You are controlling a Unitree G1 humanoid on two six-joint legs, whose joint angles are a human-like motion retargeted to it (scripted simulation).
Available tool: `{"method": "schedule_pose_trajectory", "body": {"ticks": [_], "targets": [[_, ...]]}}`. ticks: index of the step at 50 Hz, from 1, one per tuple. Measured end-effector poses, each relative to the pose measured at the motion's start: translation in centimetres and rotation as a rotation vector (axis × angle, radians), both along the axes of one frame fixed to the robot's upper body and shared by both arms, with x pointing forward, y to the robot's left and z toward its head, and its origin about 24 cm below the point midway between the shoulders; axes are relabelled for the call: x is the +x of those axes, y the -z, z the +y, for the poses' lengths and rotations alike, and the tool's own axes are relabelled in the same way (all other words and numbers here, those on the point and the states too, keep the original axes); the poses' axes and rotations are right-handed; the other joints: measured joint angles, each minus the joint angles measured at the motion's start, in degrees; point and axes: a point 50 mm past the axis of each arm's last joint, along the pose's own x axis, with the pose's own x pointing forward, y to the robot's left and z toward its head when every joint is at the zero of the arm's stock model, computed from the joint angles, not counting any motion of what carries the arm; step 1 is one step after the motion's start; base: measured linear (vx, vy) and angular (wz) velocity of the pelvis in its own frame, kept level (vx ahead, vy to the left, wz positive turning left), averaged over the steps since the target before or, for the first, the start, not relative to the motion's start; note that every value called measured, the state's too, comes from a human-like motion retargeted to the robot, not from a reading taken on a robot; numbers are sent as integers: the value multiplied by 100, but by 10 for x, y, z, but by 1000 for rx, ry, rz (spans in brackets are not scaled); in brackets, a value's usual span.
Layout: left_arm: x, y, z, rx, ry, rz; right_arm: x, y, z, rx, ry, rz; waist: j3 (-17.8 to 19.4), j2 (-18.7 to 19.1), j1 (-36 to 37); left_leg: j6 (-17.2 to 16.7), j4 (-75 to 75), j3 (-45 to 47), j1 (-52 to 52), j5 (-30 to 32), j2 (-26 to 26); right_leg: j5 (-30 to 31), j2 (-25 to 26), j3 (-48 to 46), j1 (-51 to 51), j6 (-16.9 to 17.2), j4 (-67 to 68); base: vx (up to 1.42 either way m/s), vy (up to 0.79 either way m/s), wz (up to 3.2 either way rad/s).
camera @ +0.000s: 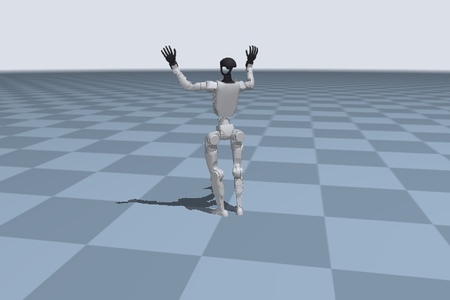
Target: Upper body actions
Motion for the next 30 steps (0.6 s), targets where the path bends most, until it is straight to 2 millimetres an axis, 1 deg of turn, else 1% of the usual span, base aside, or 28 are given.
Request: {"method": "schedule_pose_trajectory", "body": {"ticks": [2, 3, 5, 7, 8, 10, 12, 15, 17, 18, 20, 22, 23, 24, 25, 27, 28, 30], "targets": [[13, 9, 9, -83, 379, -24, 9, 17, -20, 181, -170, -55, -19, 1, -78, 7, 11, -70, -30, 12, -11, -11, -7, -53, 16, 4, -8, -5, 0, 28], [18, 11, 8, -71, 538, -43, 16, 25, -25, 275, -285, -75, -19, 10, -115, 11, 12, -100, -31, 17, -15, -18, -7, -78, 34, 5, -12, -3, 0, 24], [24, 16, 5, -85, 710, -168, 31, 38, -26, 425, -536, -93, -1, 30, -159, 23, 9, -132, -6, 23, -23, -29, -2, -106, 81, 4, -14, -1, 0, 9], [18, 13, -5, -13, 641, -270, 40, 43, -17, 465, -764, -114, 24, 34, -161, 33, 6, -131, 27, 21, -33, -34, 3, -107, 116, -1, -15, 0, 0, 0], [15, 10, -12, 53, 540, -274, 43, 43, -10, 447, -847, -136, 30, 32, -161, 36, 5, -125, 43, 18, -39, -34, 4, -101, 128, -3, -16, 0, 0, 0], [14, 1, -31, 201, 326, -190, 44, 40, 9, 361, -912, -173, 34, 40, -152, 40, -5, -101, 80, 14, -50, -31, 7, -78, 148, -9, -18, 0, 0, 0], [23, -10, -55, 382, 191, -25, 43, 33, 32, 238, -867, -138, 31, 61, -143, 41, -14, -62, 119, 9, -57, -23, 5, -47, 160, -14, -14, 0, 0, 0], [41, -22, -101, 650, 91, 156, 39, 19, 71, -30, -729, -3, 10, 82, -130, 39, -19, -12, 161, 1, -66, -9, -7, -13, 163, -17, -7, 0, 0, 0], [52, -25, -133, 819, -6, 212, 30, 9, 97, -257, -551, 81, 0, 63, -99, 40, -25, 23, 186, -2, -74, 5, -16, 8, 162, -18, -2, 3, 1, -7], [55, -26, -146, 903, -94, 232, 24, 4, 107, -357, -425, 101, 8, 48, -89, 39, -29, 37, 197, -1, -77, 12, -21, 18, 160, -17, 0, 0, 0, 0], [51, -34, -158, 1016, -354, 246, 9, -9, 115, -473, -113, 77, 41, 25, -79, 39, -37, 61, 204, 1, -82, 25, -31, 36, 144, -15, 5, 0, 0, 0], [39, -44, -153, 984, -629, 184, -7, -18, 108, -453, 135, -79, 89, 7, -67, 35, -41, 82, 195, 3, -85, 39, -41, 51, 117, -12, 8, 0, 0, 0], [32, -47, -147, 950, -723, 153, -12, -19, 103, -446, 204, -142, 111, 4, -61, 32, -43, 93, 187, 5, -83, 47, -45, 59, 100, -10, 8, 0, 0, 0], [28, -48, -138, 909, -759, 146, -11, -18, 96, -437, 228, -149, 130, 4, -51, 30, -44, 103, 174, 7, -80, 54, -48, 68, 79, -7, 10, 0, 0, 0], [24, -48, -127, 866, -766, 150, -7, -17, 89, -425, 229, -128, 148, 6, -39, 27, -45, 113, 159, 9, -76, 60, -51, 76, 56, -3, 13, -6, -1, -7], [18, -42, -95, 710, -669, 208, 7, -8, 63, -321, 133, 2, 197, 18, -42, 26, -42, 114, 126, 15, -71, 69, -59, 77, 22, 5, 15, -5, -3, -1], [12, -37, -75, 610, -607, 239, 13, -2, 46, -234, 69, 63, 226, 19, -52, 27, -36, 107, 108, 17, -72, 71, -63, 72, 14, 8, 12, -6, -7, 7], [-6, -25, -34, 392, -484, 281, 21, 16, 10, -29, -58, 161, 358, 7, -122, 32, -31, 78, 107, 27, -87, 68, -74, 54, 39, 11, 3, -10, -9, 14]]}}
